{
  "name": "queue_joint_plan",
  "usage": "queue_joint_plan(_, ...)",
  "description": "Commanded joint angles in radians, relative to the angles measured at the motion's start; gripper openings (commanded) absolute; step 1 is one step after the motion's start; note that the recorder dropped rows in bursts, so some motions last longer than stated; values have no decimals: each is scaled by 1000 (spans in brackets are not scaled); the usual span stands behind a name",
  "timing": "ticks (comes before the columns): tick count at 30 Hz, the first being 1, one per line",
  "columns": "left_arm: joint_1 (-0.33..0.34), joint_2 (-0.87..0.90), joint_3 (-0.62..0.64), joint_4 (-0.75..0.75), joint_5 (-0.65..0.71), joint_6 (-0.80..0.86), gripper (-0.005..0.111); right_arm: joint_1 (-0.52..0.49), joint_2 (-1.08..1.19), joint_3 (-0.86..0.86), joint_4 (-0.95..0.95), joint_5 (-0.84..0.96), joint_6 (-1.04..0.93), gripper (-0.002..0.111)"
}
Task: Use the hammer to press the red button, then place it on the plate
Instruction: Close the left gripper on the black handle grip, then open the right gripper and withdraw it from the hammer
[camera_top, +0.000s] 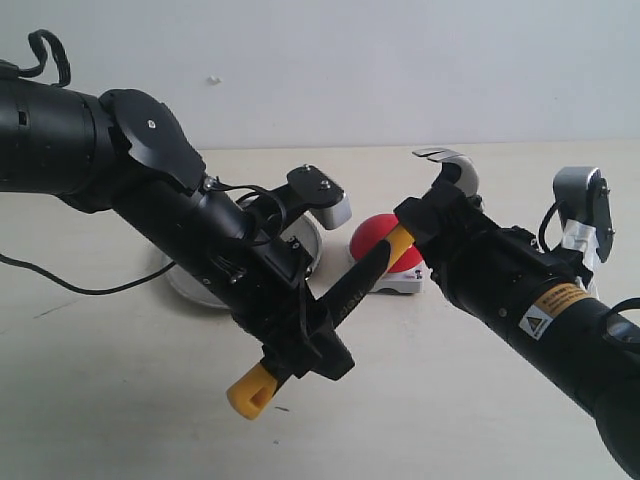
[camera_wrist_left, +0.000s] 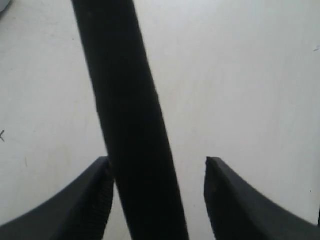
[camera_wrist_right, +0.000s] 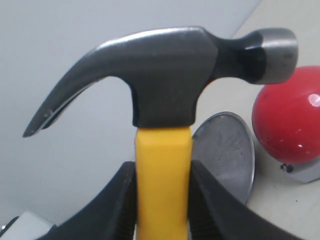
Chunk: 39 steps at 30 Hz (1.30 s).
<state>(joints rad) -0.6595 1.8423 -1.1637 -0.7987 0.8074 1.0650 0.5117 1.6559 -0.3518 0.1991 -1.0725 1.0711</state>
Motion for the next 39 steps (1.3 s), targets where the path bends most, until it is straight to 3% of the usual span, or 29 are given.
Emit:
queue_joint_plan(1,-4,-1,1,-5,-10,4,52,-2,-2,-14,-15,-65,-15,0)
queue_joint_plan(5,-4,-1,1,-11,-10,4,37,-2,-2,-14,-15,-52,-17,0)
queue_joint_plan(11,-4,-1,1,-10,-10,7,0,-2,-2,-14,-15,-50,-42,0)
queue_joint_plan(39,-4,-1,1,-54,-17,7,0,0,-2,-14,-33,8,-144,6)
